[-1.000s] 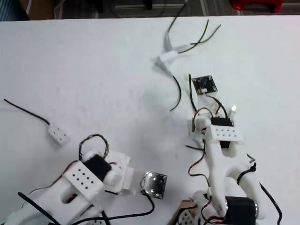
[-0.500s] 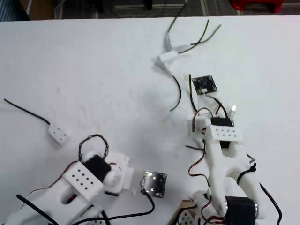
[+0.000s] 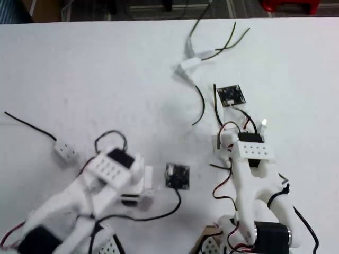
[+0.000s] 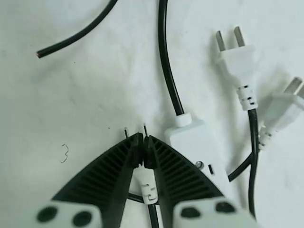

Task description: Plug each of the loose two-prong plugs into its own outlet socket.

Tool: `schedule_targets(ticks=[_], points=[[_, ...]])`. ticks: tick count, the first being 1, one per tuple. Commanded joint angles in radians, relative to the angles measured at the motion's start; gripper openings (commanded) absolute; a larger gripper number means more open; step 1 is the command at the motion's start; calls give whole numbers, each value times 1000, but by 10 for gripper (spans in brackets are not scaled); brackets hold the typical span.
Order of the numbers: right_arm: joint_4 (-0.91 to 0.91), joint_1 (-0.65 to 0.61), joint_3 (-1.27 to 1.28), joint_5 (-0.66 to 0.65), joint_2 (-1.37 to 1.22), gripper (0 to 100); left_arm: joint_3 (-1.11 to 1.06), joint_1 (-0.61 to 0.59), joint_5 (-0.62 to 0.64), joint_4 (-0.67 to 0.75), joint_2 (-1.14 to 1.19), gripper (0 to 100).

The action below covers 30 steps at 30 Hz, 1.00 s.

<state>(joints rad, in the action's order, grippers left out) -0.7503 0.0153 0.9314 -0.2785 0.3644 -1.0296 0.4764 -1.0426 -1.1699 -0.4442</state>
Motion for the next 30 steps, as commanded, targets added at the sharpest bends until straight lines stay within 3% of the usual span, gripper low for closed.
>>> schedule_targets(ticks=[1, 17, 20, 23, 26, 30], points=[[15, 10, -3, 5, 12, 18, 118, 27, 9, -52, 185, 226], [15, 10, -3, 5, 12, 18, 57, 62, 51, 9, 117, 222], [15, 10, -3, 5, 12, 18, 64, 62, 55, 15, 116, 151], [28, 12, -3, 5, 12, 18, 98, 54, 147, 72, 117, 28], [28, 12, -3, 5, 12, 18, 149, 8, 273, 127, 124, 26], [28, 12, -3, 5, 12, 18, 222, -87, 330, 155, 125, 27]])
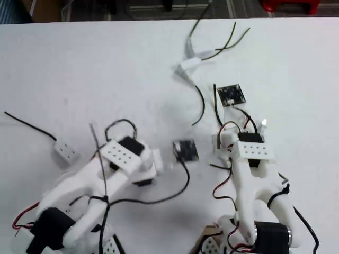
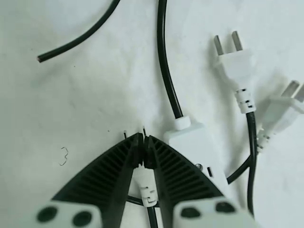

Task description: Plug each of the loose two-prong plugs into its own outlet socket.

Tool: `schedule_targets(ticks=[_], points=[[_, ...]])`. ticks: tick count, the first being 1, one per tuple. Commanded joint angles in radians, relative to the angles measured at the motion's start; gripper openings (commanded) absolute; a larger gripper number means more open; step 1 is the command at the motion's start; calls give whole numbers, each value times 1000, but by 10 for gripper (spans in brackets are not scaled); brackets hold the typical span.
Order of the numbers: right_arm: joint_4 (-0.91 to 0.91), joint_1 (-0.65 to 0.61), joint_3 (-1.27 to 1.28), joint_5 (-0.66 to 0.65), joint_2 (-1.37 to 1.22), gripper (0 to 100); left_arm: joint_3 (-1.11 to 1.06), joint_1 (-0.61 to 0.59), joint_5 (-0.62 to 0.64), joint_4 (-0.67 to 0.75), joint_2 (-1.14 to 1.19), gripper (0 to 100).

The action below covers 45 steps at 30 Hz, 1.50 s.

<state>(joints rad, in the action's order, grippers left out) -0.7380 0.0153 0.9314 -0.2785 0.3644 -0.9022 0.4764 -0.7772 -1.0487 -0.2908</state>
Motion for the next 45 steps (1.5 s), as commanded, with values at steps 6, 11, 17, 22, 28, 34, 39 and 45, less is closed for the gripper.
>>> schedule_targets(ticks=[6, 11, 17, 22, 28, 34, 39, 45], points=[[16, 28, -3, 5, 12, 18, 239, -272, 112, 103, -24, 27], [36, 58, -5, 5, 12, 18, 416, -291, 115, 106, 179, 30], [36, 61, -3, 5, 12, 18, 829, -289, 210, -54, 671, 30], [36, 61, -3, 5, 12, 18, 1091, -272, 262, -183, 862, 54], [36, 61, -3, 6, 12, 18, 1091, -219, 287, -137, 863, 201], [58, 64, 0, 6, 12, 18, 1091, -217, 287, -144, 860, 207], [68, 64, 2, 6, 12, 18, 1106, -157, 307, -227, 826, 202], [68, 67, 2, 6, 12, 18, 1102, -59, 379, -327, 704, 202]])
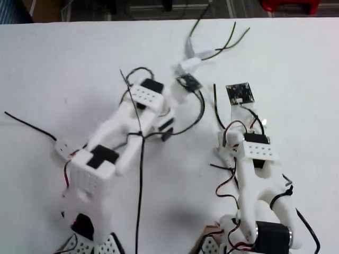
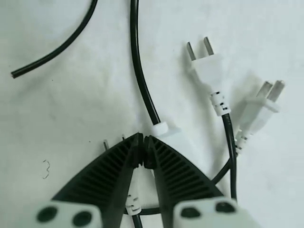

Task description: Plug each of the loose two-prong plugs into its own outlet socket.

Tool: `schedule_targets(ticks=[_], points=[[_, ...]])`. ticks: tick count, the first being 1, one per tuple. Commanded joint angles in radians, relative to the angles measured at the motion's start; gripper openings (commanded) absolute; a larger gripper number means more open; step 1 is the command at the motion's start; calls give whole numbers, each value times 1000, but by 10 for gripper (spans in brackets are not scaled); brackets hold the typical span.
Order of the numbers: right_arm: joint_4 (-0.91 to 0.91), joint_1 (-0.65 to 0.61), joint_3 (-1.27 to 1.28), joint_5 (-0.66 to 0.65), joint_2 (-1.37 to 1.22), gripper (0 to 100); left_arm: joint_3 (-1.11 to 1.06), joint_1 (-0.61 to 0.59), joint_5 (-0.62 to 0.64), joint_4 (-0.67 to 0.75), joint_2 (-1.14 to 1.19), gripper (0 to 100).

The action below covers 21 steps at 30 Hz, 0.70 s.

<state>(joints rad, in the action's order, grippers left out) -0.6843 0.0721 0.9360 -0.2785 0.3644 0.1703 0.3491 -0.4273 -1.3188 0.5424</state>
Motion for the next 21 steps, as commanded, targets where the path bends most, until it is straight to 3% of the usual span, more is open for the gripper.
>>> schedule_targets(ticks=[1, 9, 16, 21], points=[[13, 10, -3, 6, 13, 18, 29, 82, 29, -71, -140, 202], [10, 12, -5, 6, 13, 18, 31, 101, 31, -158, -214, 195], [8, 101, -35, 6, 21, 18, 35, 56, 35, -104, -259, 195], [-22, 170, -127, 5, 13, 21, 2, 18, 258, 8, -252, 195]])
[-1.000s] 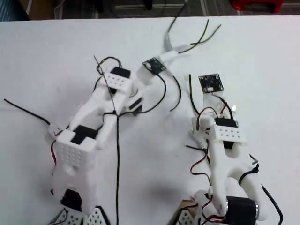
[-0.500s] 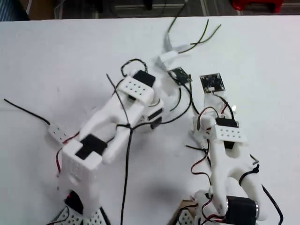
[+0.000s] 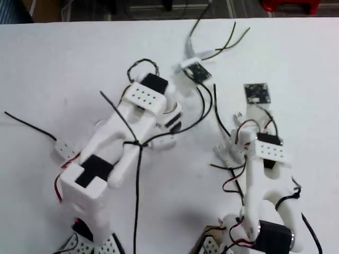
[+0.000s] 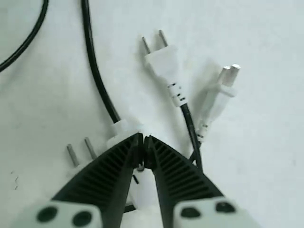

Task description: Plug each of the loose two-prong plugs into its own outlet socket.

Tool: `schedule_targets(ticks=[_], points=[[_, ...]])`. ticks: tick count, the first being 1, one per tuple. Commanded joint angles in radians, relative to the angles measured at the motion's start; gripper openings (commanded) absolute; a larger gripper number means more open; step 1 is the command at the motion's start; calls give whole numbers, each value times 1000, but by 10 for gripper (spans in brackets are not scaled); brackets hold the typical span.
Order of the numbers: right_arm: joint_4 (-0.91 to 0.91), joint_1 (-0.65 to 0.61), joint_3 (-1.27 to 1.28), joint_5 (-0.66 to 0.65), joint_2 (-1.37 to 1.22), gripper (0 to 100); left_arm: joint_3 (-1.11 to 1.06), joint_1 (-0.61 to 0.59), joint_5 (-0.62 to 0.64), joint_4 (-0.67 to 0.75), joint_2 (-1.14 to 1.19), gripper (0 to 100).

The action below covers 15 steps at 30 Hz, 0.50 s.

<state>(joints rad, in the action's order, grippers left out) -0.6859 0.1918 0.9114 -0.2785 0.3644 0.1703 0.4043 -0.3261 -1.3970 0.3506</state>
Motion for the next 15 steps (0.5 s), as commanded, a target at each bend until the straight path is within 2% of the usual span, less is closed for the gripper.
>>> schedule_targets(ticks=[1, 7, 15], points=[[-35, 56, -124, 5, 10, 34, -21, -45, 189, 117, -65, 195], [-84, 62, -325, 5, -157, 163, -153, -107, 284, 275, -70, 195], [-188, 142, -611, 5, -524, 127, -308, -191, 327, 517, -71, 195]])
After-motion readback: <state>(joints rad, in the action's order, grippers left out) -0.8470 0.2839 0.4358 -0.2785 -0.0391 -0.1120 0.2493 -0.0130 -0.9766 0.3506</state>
